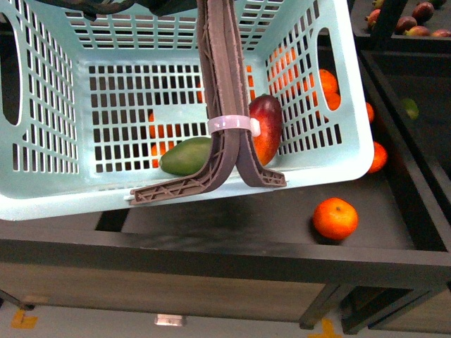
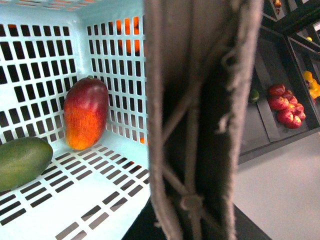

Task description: Pick mango and avocado into basket

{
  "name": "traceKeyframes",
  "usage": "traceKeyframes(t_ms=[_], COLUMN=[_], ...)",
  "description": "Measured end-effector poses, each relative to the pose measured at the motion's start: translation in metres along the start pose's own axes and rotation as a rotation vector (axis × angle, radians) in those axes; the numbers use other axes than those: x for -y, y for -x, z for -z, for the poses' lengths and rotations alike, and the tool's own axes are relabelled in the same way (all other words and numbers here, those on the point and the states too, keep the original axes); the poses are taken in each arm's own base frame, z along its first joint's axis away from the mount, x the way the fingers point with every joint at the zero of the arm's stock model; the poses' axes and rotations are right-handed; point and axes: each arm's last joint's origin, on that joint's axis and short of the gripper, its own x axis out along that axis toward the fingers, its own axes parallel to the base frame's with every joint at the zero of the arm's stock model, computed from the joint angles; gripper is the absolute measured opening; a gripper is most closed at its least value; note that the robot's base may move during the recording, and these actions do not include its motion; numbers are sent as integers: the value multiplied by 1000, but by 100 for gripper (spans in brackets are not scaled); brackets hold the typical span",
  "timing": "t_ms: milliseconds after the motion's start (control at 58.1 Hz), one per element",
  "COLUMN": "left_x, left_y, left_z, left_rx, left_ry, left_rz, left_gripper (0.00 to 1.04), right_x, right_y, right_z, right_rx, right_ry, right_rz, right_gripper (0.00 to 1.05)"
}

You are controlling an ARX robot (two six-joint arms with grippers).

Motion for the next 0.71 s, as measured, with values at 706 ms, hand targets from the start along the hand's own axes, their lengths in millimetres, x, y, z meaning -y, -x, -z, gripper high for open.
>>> traceKeyframes(t_ms=[706], left_x=[-6], left_y=[1], left_z=[-3], left_rx=[20], left_ry=[3], left_rz=[-33], left_gripper=[6], right_x=[0], right_y=[0], right_z=[0], right_rx=[-1], right_ry=[0], right_rz=[-2], right_gripper=[97])
